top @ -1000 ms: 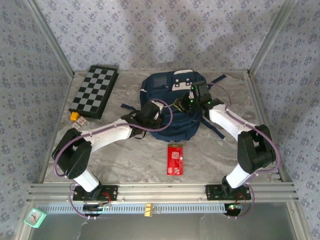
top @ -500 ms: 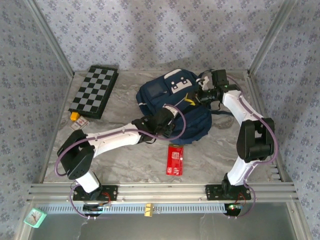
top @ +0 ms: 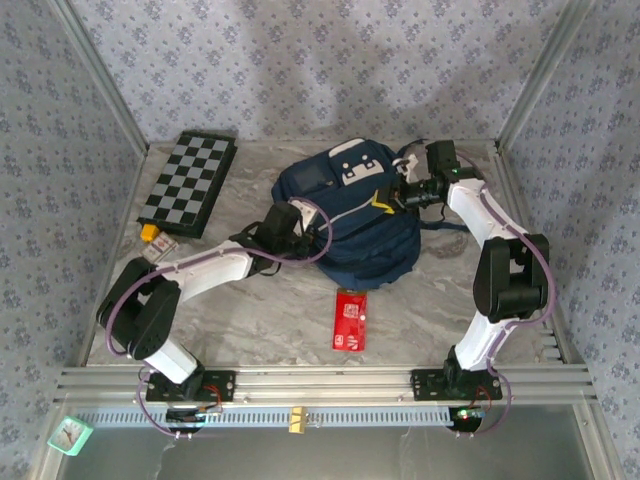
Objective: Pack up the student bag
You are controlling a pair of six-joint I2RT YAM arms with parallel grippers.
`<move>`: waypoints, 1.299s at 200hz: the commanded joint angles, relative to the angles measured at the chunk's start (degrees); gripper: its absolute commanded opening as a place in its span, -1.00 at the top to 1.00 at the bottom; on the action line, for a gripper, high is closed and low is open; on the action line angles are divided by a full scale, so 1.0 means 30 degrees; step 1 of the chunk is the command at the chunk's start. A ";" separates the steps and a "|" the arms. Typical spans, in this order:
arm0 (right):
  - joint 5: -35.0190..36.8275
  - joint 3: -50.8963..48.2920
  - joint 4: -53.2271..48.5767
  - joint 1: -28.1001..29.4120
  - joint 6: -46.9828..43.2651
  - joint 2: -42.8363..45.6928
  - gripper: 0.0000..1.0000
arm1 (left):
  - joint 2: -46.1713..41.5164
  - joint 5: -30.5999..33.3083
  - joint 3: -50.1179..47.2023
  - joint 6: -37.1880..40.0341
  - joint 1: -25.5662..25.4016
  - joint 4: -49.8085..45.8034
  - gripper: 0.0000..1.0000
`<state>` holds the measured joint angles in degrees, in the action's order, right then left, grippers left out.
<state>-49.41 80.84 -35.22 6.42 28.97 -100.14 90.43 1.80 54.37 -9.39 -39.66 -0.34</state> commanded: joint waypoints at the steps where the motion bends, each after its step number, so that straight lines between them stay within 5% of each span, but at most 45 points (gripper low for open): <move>1: -0.0592 0.0748 0.0181 -0.0200 -0.0831 -0.0034 1.00 | 0.0276 0.0205 0.0198 0.0152 0.1082 0.0146 1.00; 22: -0.0708 0.0169 0.2237 -0.0004 0.0186 0.0040 1.00 | 0.0923 -0.0087 0.1018 0.0034 0.1106 -0.0060 1.00; 38: -0.0569 0.0173 0.1907 0.0031 0.0140 0.0216 0.72 | 0.0818 -0.0344 0.1153 -0.0416 0.1113 -0.0349 1.00; 86: 0.4596 -0.2083 -0.1810 -0.0088 -0.1438 0.3665 -0.10 | -0.2439 -0.0802 -0.0258 -0.3806 0.0349 -0.2420 0.19; 121: 0.7306 -0.5316 -0.3308 0.0015 -0.1513 0.7537 -0.35 | -0.4806 0.0024 -0.1427 -0.8558 -0.1371 -0.4192 0.03; 155: 0.8032 -0.8205 -0.4643 0.0307 -0.1476 1.0557 -0.41 | -0.5387 0.1192 -0.2384 -1.3118 -0.4369 -0.5071 0.01; 189: 0.8692 -1.2148 -0.2945 0.3725 0.0990 1.3311 -0.35 | -0.5517 0.0913 -0.4238 -1.6615 -0.6322 -0.3513 0.12; 260: 0.8451 -1.7278 0.4266 0.8072 0.4634 1.2705 -0.11 | -0.2094 0.0854 -0.4100 -1.8421 -0.9477 -0.1000 0.26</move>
<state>-24.60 30.76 -32.67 27.88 37.74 -60.62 81.28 4.10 40.64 -61.41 -66.46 -8.78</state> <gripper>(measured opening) 0.567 0.372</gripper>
